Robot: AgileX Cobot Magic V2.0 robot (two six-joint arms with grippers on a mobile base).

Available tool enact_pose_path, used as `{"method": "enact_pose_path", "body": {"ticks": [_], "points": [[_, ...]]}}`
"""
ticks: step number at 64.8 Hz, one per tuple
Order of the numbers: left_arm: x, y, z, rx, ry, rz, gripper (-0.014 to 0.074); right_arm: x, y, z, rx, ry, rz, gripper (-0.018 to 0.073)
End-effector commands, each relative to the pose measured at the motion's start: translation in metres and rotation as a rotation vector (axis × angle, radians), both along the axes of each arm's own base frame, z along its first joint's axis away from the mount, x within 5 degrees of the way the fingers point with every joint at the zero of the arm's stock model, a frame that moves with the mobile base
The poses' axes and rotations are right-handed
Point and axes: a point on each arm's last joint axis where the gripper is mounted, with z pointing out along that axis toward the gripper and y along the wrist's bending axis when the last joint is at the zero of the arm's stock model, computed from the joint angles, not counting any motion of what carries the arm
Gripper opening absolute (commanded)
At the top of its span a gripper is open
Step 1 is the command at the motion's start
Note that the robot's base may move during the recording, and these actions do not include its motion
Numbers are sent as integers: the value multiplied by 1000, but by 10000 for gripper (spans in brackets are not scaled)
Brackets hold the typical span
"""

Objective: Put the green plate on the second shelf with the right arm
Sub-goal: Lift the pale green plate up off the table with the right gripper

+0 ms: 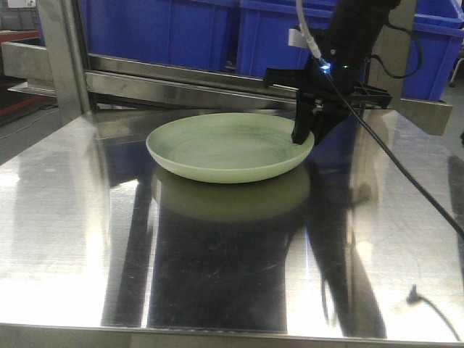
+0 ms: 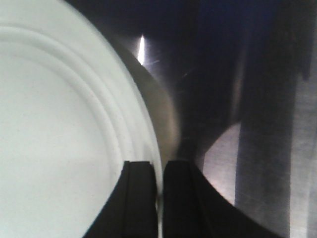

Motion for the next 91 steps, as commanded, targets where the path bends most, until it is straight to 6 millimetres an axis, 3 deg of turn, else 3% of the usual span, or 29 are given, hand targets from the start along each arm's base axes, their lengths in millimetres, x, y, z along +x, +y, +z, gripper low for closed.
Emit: {"method": "enact_pose_path", "body": {"ticks": [1,11,21,34,48,54,58,77,91], "points": [[0,0,-5,-16,-66,-5,130,0,-3,47,41,-140,-13,48],[0,0,-5,-16,-66,-5,130,-7,-5,67,47,-171,-3,48],[0,0,-5,-16,-66,-5,130,-23,-9,102,58,-218,7,48],[0,0,-5,-16,-66,-5,130,-56,-17,151,70,-255,24,48],[0,0,-5,-16,-66,-5,130,-103,-35,208,74,-454,9,48],[0,0,-5,-16,-66,-5,130,-128,-43,213,77,-500,0,48],[0,0,-5,-16,-66,-5,130,-147,-49,206,80,-495,-5,48],[0,0,-5,-16,-66,-5,130,-262,-80,208,210,-710,-49,48],[0,0,-5,-16,-66,-5,130,-332,-100,192,254,-740,-72,48]]}}
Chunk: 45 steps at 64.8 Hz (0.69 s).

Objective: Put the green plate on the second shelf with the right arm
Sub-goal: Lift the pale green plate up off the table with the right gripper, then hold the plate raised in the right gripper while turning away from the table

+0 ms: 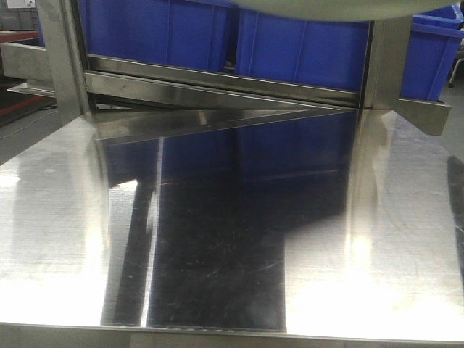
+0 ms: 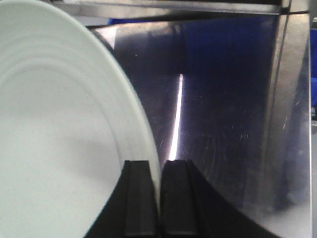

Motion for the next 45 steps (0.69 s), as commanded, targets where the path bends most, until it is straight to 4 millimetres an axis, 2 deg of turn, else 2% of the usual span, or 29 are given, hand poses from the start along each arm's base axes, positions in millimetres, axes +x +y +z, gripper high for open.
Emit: {"method": "enact_pose_path", "body": {"ticks": [1,9,30,45], "points": [[0,0,-5,-16,-66,-5,130,-24,-7,6,91,-90,-29,48],[0,0,-5,-16,-66,-5,130,-48,-16,-13,88,-79,-51,48],[0,0,-5,-16,-66,-5,130,-69,-25,-49,13,-39,-63,48],[0,0,-5,-16,-66,-5,130,-86,-33,-58,40,-220,-87,48]]}}
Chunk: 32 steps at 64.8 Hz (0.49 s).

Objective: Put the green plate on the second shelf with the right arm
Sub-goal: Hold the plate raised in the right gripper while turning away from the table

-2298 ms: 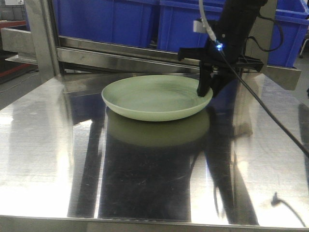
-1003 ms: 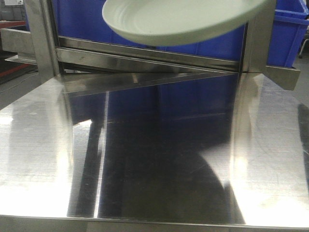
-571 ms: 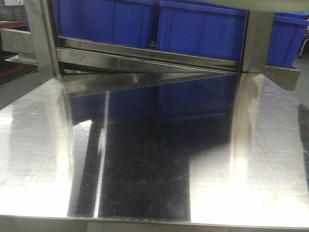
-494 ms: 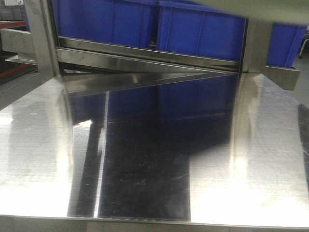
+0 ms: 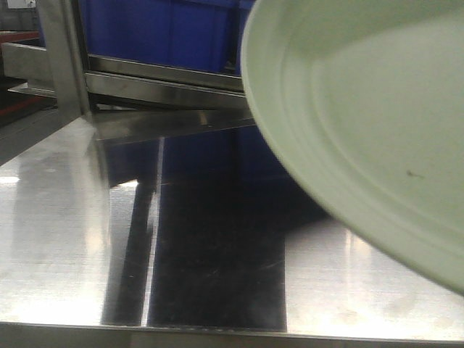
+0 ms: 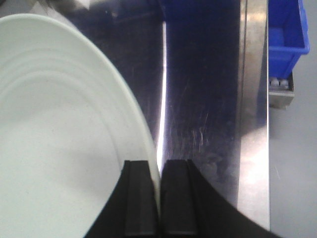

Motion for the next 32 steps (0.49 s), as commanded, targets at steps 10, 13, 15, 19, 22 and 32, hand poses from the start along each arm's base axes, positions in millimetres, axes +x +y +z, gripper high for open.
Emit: {"method": "enact_pose_path", "body": {"ticks": [10,13,15,19,22,32], "points": [[0,0,-5,-16,-66,-5,130,-1,-3,20,74,-254,-30,48],[0,0,-5,-16,-66,-5,130,-1,-3,20,74,-254,-30,48],[0,0,-5,-16,-66,-5,130,-1,-3,20,74,-254,-30,48],[0,0,-5,-16,-66,-5,130,-1,-3,20,74,-254,-30,48],[0,0,-5,-16,-66,-5,130,-1,-3,20,74,-253,-30,48],[0,0,-5,-16,-66,-5,130,-1,-3,20,73,-252,-30,48]]}}
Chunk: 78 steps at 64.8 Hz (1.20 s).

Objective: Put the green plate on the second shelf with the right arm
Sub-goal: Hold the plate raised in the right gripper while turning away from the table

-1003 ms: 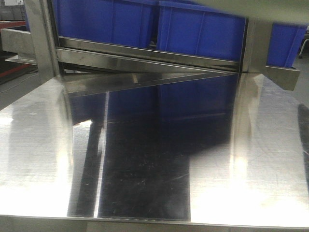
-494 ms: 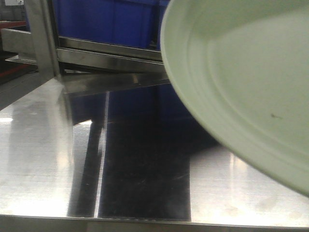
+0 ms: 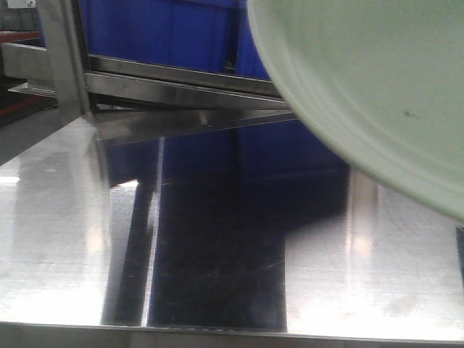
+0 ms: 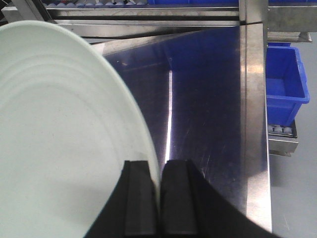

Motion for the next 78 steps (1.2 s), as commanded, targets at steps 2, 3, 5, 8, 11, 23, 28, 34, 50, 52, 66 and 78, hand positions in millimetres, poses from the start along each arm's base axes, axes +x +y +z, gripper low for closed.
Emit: {"method": "enact_pose_path", "body": {"ticks": [2,3,5,8,11,23,28,34,50,52,66,78], "points": [[0,0,-5,-16,-66,-5,130,2,0,18,48,-125,-15,48],[0,0,-5,-16,-66,-5,130,2,0,18,50,-125,-15,48],[0,0,-5,-16,-66,-5,130,2,0,19,51,-128,-15,48],[0,0,-5,-16,-66,-5,130,2,0,19,51,-128,-15,48],[0,0,-5,-16,-66,-5,130,2,0,19,51,-128,-15,48],[0,0,-5,-16,-66,-5,130,2,0,19,51,-128,-15,48],[0,0,-5,-16,-66,-5,130,2,0,19,51,-128,-15,48],[0,0,-5,-16,-66,-5,130,2,0,19,51,-128,-15,48],[0,0,-5,-16,-66,-5,130,2,0,19,51,-128,-15,48],[0,0,-5,-16,-66,-5,130,2,0,19,51,-128,-15,48],[0,0,-5,-16,-66,-5,130,2,0,19,51,-128,-15,48],[0,0,-5,-16,-66,-5,130,2,0,19,51,-128,-15,48]]}}
